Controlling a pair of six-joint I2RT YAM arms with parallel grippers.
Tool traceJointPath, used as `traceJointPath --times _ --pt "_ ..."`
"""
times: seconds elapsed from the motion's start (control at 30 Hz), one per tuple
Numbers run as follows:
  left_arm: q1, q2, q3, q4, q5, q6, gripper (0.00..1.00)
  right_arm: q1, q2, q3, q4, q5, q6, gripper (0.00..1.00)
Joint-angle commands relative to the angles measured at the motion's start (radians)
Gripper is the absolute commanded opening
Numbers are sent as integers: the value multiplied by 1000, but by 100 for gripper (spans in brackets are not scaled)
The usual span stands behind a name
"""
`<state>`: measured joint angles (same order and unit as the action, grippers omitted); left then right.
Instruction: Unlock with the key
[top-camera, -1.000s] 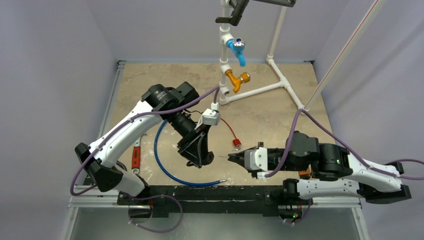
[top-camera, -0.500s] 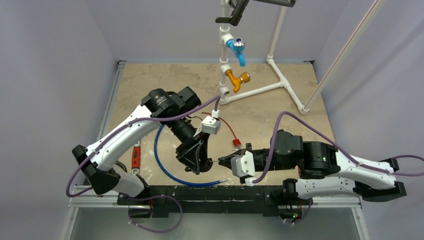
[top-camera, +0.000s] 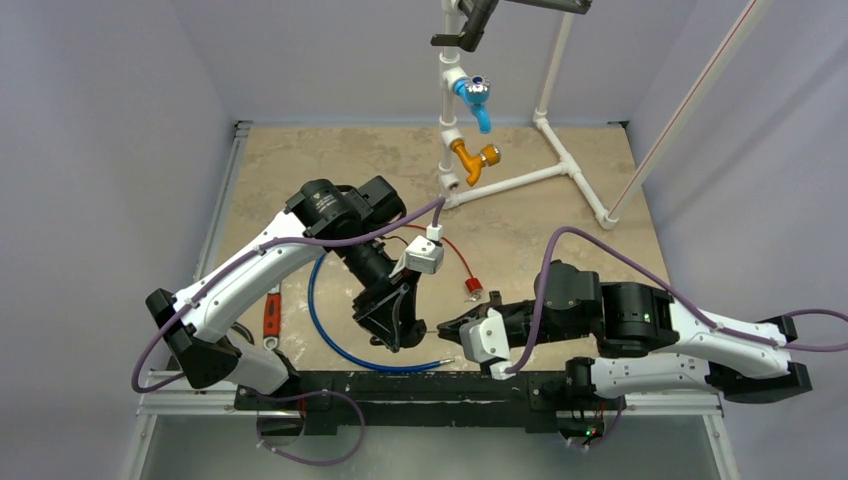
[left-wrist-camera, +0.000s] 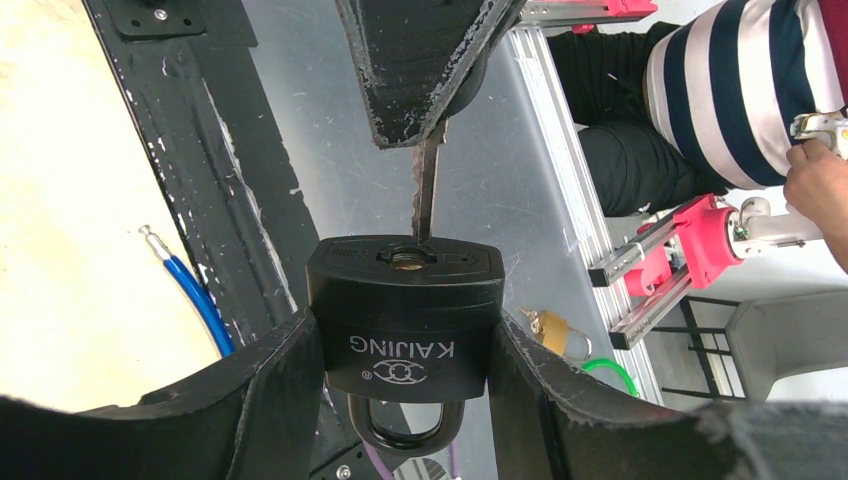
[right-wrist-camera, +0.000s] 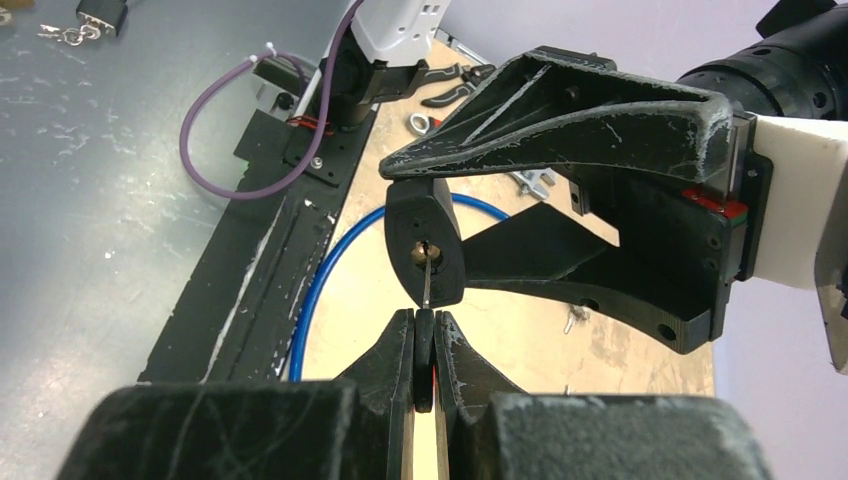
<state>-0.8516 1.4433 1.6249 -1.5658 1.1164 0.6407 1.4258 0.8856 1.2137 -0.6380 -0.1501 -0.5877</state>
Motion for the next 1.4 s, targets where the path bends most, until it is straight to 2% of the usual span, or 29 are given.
traceJointPath --times 0.0,1.37 --pt "0 -27 47 -234 62 14 0 -2 6 55 -19 -38 -23 0" --pt "30 -63 50 -233 69 12 0 -1 14 -59 127 -32 -10 0"
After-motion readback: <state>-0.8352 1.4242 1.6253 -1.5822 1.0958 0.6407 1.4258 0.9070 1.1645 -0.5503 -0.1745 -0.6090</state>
